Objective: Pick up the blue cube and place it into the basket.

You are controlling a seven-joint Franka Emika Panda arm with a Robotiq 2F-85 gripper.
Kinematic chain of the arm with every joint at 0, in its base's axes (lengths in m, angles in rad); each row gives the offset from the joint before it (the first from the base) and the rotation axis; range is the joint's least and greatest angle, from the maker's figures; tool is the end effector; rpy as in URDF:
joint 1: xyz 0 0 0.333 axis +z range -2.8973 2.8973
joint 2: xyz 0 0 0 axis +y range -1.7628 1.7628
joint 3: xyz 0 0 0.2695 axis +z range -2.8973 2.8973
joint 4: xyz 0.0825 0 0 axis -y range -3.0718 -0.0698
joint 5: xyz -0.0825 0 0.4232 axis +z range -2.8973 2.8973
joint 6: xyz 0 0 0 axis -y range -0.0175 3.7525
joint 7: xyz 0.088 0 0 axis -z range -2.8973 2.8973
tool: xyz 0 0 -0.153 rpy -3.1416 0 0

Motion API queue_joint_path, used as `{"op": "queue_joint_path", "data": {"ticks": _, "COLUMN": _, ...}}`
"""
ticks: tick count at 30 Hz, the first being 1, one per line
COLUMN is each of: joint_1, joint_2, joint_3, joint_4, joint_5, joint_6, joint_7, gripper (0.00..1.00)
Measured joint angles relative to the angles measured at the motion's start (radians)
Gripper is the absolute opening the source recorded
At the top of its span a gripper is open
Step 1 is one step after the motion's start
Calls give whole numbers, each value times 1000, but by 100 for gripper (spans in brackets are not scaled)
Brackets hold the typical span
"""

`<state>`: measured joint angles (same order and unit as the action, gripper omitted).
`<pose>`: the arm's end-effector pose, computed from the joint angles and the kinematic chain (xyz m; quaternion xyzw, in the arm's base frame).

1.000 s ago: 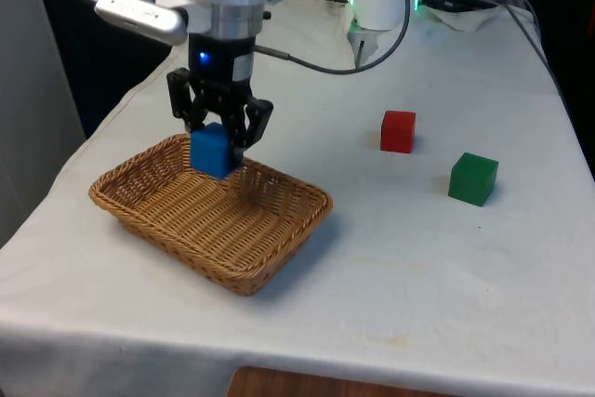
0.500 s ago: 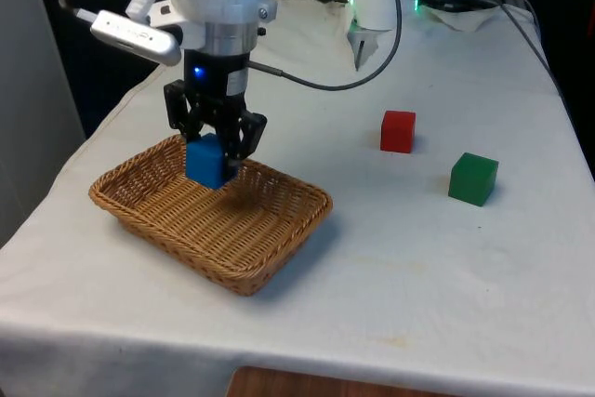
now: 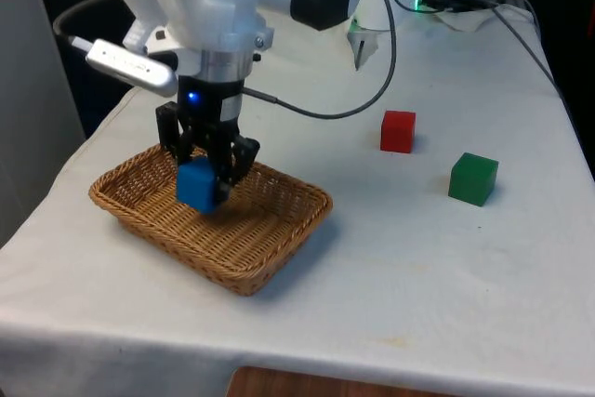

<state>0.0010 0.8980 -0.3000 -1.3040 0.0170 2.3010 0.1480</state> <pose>0.7376 -0.1890 0.1321 0.9783 -0.1648 0.0586 0.1108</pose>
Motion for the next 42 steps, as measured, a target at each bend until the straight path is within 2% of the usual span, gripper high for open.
{"op": "queue_joint_path", "data": {"ticks": 10, "joint_1": -4, "joint_2": 57, "joint_3": -1, "joint_4": 51, "joint_5": 0, "joint_6": 4, "joint_7": 8, "gripper": 3}}
{"op": "queue_joint_path", "data": {"ticks": 20, "joint_1": -5, "joint_2": 67, "joint_3": -1, "joint_4": 58, "joint_5": 1, "joint_6": 4, "joint_7": 8, "gripper": 3}}
{"op": "queue_joint_path", "data": {"ticks": 22, "joint_1": -5, "joint_2": 67, "joint_3": -1, "joint_4": 58, "joint_5": 1, "joint_6": 4, "joint_7": 8, "gripper": 5}}
{"op": "queue_joint_path", "data": {"ticks": 24, "joint_1": -5, "joint_2": 67, "joint_3": -1, "joint_4": 58, "joint_5": 1, "joint_6": 4, "joint_7": 8, "gripper": 19}}
{"op": "queue_joint_path", "data": {"ticks": 27, "joint_1": -4, "joint_2": 67, "joint_3": -1, "joint_4": 58, "joint_5": 1, "joint_6": 4, "joint_7": 8, "gripper": 48}}
{"op": "queue_joint_path", "data": {"ticks": 28, "joint_1": -4, "joint_2": 67, "joint_3": -1, "joint_4": 58, "joint_5": 1, "joint_6": 4, "joint_7": 8, "gripper": 72}}
{"op": "queue_joint_path", "data": {"ticks": 31, "joint_1": -4, "joint_2": 67, "joint_3": -1, "joint_4": 58, "joint_5": 1, "joint_6": 3, "joint_7": 8, "gripper": 98}}
{"op": "queue_joint_path", "data": {"ticks": 42, "joint_1": -4, "joint_2": 66, "joint_3": -2, "joint_4": 58, "joint_5": 0, "joint_6": 3, "joint_7": 8, "gripper": 100}}
